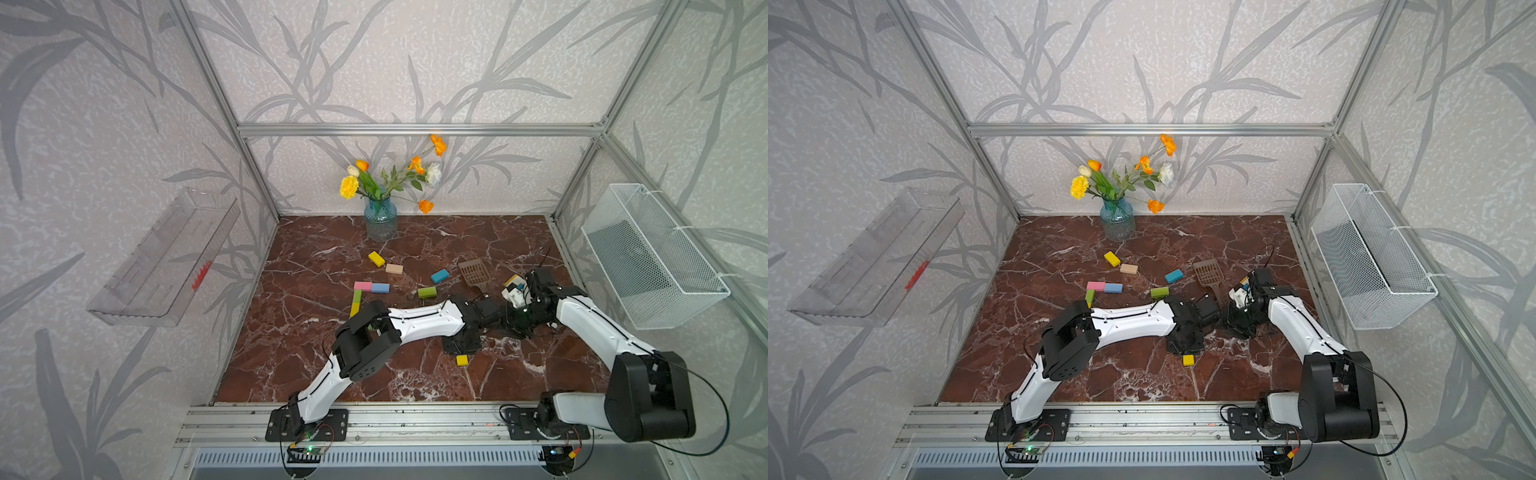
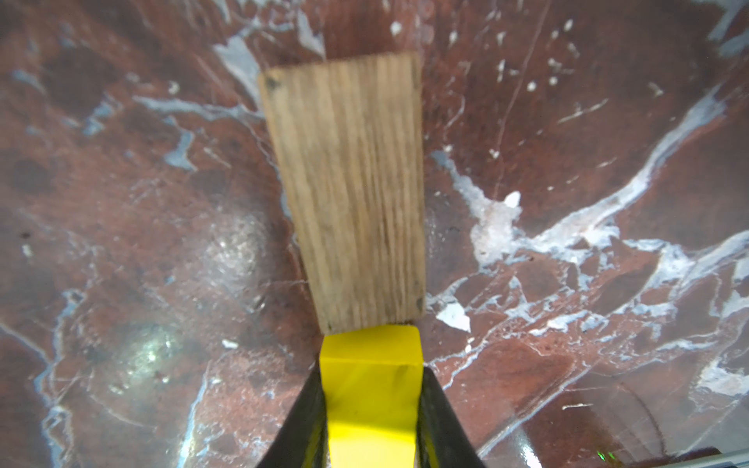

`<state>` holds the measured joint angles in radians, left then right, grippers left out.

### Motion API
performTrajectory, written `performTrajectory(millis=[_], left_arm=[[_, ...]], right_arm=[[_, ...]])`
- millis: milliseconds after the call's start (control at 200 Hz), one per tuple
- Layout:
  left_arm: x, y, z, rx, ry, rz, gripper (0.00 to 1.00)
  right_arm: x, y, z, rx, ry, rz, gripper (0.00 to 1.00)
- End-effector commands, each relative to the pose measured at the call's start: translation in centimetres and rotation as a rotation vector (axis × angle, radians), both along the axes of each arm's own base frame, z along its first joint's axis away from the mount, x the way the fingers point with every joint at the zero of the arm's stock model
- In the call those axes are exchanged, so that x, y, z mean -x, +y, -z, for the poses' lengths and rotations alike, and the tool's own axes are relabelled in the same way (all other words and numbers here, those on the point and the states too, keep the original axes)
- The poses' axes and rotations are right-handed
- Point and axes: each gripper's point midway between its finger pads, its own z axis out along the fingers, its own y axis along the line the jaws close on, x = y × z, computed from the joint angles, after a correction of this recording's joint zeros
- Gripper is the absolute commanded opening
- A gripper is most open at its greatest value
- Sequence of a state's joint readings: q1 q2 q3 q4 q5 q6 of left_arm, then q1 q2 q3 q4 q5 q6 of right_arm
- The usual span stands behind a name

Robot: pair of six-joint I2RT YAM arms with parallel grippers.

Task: Assemble the letter c with building blocks
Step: Assemble the building block at the center of the board.

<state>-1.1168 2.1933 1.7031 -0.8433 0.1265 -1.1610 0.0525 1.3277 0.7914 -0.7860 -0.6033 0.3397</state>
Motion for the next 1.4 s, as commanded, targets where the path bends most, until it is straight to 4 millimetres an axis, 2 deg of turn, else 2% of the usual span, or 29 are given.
performTrajectory(millis=[0,155,360,480,550,755,880,930,1055,1125,1394], left_arm=[[-0.3,0.5,0.5,-0.044,-0.006,0.005,0.32],[-0.6,0.0,0.4,-0.029,-0.012,0.009,0.41],[-1.4,-0.5,-1.1,-0.009,-0.054,0.009,0.55],[-1.6,-0.3,-2.4,0.013,-0.081,0.009,0.58],[-1.7,-0.1,-3.3,0.03,-0.094,0.014,0.58],[-1.8,2.0,-5.3,0.14,-0.111,-0.016,0.59],[-2.1,4.3,-5.7,0.217,-0.092,-0.068,0.58],[-2.4,5.6,-6.0,0.203,-0.109,-0.067,0.58],[-2.8,8.3,-6.2,0.178,-0.122,-0.07,0.56],[-3.1,9.3,-6.2,0.188,-0.127,-0.078,0.55],[-4.5,10.4,-7.1,0.253,-0.166,-0.021,0.53]], right_arm=[[0.4,0.0,-0.1,-0.008,-0.003,-0.008,0.45],[0.4,0.0,0.0,-0.007,-0.003,-0.008,0.45],[0.5,0.0,0.0,-0.006,0.0,-0.007,0.45],[0.7,-0.3,0.0,0.014,0.0,-0.002,0.45],[1.0,-0.4,0.1,0.027,0.002,-0.003,0.41],[2.2,0.6,0.2,0.07,0.006,-0.038,0.4],[2.9,1.6,0.6,0.075,0.007,-0.062,0.4],[2.8,2.0,0.7,0.073,-0.003,-0.07,0.38],[1.9,2.7,0.6,0.065,-0.043,-0.089,0.27],[1.4,3.0,0.4,0.065,-0.05,-0.103,0.26],[0.9,4.2,0.6,0.113,-0.06,-0.15,0.2]])
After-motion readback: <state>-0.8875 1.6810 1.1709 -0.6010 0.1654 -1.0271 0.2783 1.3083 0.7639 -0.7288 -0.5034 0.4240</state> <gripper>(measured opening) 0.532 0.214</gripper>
